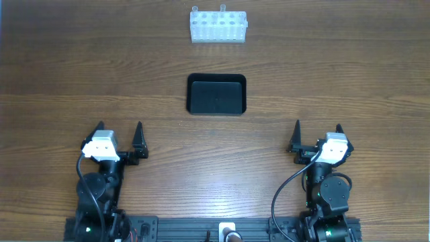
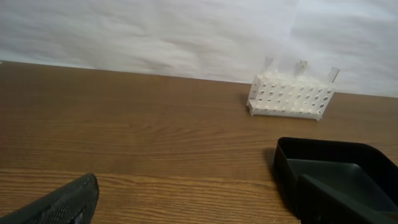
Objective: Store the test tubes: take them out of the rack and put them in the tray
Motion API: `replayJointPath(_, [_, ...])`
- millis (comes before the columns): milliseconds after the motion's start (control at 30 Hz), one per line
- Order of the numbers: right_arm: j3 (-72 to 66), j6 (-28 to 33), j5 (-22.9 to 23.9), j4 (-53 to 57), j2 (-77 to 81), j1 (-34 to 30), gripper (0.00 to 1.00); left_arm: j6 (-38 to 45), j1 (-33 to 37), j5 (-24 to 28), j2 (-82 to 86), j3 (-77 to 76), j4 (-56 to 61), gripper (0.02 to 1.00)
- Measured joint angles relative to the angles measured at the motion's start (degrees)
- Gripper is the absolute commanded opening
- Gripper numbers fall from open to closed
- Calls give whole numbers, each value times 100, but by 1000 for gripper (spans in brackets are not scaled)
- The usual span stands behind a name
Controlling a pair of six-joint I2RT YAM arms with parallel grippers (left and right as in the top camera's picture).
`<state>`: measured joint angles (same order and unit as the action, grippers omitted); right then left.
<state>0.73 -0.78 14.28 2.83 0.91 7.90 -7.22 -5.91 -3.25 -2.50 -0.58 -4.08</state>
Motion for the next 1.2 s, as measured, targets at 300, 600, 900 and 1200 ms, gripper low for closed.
replayJointPath(300, [0, -2, 0, 0, 0, 0, 991, 0, 184, 0, 9, 0, 0, 998])
replayJointPath(600, [0, -2, 0, 0, -2, 0, 991, 0, 188, -20, 170, 0, 9, 1000])
replayJointPath(900, [0, 0, -2, 0, 0, 0, 991, 11, 267, -11, 170, 0, 151, 1000])
replayJointPath(1200, [0, 0, 0, 2, 0, 0, 993, 234, 555, 380, 164, 0, 538, 998])
